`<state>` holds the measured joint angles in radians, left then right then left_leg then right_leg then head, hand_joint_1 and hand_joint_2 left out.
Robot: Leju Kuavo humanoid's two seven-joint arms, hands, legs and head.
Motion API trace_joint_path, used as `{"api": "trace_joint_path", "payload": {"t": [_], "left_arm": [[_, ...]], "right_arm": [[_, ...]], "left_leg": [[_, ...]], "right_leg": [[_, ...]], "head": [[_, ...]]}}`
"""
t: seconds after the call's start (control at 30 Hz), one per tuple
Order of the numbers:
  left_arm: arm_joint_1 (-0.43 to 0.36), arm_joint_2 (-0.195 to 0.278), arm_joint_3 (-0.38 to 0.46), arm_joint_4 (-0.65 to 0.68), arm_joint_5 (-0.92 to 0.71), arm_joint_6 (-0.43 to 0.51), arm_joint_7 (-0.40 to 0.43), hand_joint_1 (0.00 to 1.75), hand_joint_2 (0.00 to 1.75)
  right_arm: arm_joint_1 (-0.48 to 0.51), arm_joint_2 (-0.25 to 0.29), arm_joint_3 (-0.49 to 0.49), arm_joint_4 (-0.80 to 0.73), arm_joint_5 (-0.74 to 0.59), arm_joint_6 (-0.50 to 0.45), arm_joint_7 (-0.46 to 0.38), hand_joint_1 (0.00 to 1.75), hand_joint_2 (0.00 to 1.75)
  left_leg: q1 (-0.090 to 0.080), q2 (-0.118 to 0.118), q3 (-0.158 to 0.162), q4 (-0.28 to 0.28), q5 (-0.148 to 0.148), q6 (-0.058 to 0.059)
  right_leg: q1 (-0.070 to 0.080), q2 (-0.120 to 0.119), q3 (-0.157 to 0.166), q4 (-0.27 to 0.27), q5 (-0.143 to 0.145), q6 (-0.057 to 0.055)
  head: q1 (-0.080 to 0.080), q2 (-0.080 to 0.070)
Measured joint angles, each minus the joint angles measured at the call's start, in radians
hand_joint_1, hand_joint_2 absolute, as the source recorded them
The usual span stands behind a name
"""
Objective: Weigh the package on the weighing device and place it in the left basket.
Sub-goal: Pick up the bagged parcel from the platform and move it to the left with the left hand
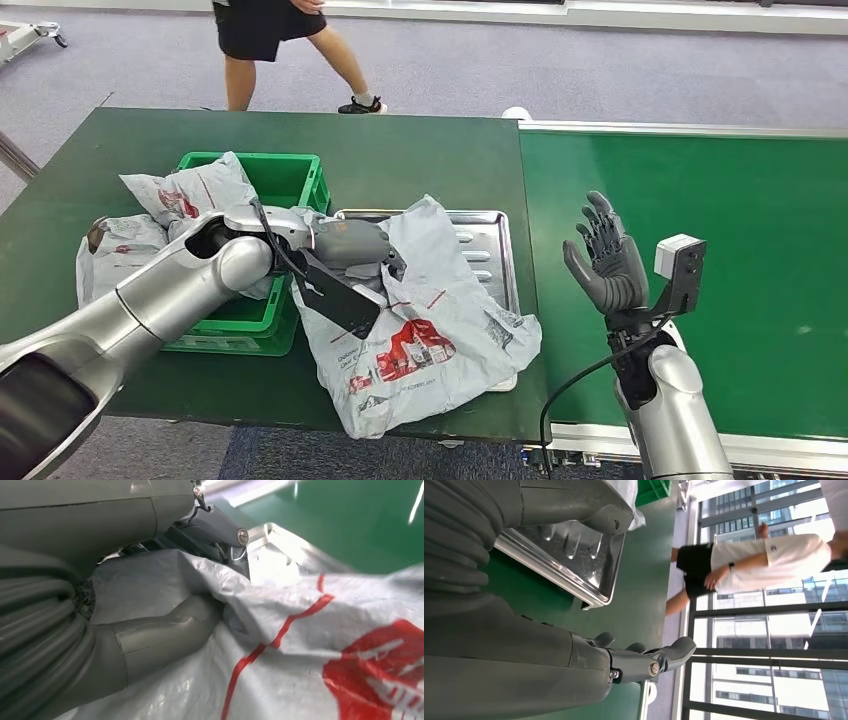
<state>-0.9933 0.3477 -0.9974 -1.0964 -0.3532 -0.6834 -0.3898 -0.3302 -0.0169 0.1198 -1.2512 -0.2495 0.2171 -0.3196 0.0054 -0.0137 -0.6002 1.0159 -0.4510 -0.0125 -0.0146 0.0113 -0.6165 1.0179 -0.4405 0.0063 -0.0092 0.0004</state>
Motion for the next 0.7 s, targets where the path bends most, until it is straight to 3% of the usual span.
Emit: {"api": "trace_joint_path", "payload": {"t": [0.13, 0.33, 0.53, 0.7], "left_arm": [[-0.045, 0.045, 0.000, -0.094, 0.027, 0.027, 0.050, 1.75, 1.75], [-0.061, 0.090, 0.032, -0.202, -0.035, 0.146, 0.088, 1.75, 1.75], [-0.061, 0.111, 0.047, -0.243, -0.063, 0.169, 0.093, 1.75, 1.75], [-0.038, 0.146, 0.084, -0.255, -0.177, 0.266, 0.103, 1.75, 1.75]], "right_arm": [[0.015, 0.000, 0.000, -0.002, -0.006, 0.009, -0.012, 0.00, 1.75], [0.047, 0.000, -0.002, -0.021, -0.008, 0.028, -0.016, 0.00, 1.75], [0.056, 0.000, -0.003, -0.027, -0.009, 0.034, -0.016, 0.00, 1.75], [0.059, 0.000, -0.004, -0.027, -0.003, 0.046, -0.015, 0.00, 1.75]], "left_leg": [[0.000, 0.000, 0.000, 0.000, 0.000, 0.000], [0.000, 0.000, 0.000, 0.000, 0.000, 0.000], [0.000, 0.000, 0.000, 0.000, 0.000, 0.000], [0.000, 0.001, 0.000, 0.000, 0.000, 0.000]], "right_leg": [[0.000, 0.000, 0.000, 0.000, 0.000, 0.000], [0.000, 0.000, 0.000, 0.000, 0.000, 0.000], [0.000, 0.000, 0.000, 0.000, 0.000, 0.000], [0.000, 0.001, 0.000, 0.000, 0.000, 0.000]], "head": [[0.000, 0.000], [0.000, 0.000], [0.000, 0.000], [0.000, 0.000]]}}
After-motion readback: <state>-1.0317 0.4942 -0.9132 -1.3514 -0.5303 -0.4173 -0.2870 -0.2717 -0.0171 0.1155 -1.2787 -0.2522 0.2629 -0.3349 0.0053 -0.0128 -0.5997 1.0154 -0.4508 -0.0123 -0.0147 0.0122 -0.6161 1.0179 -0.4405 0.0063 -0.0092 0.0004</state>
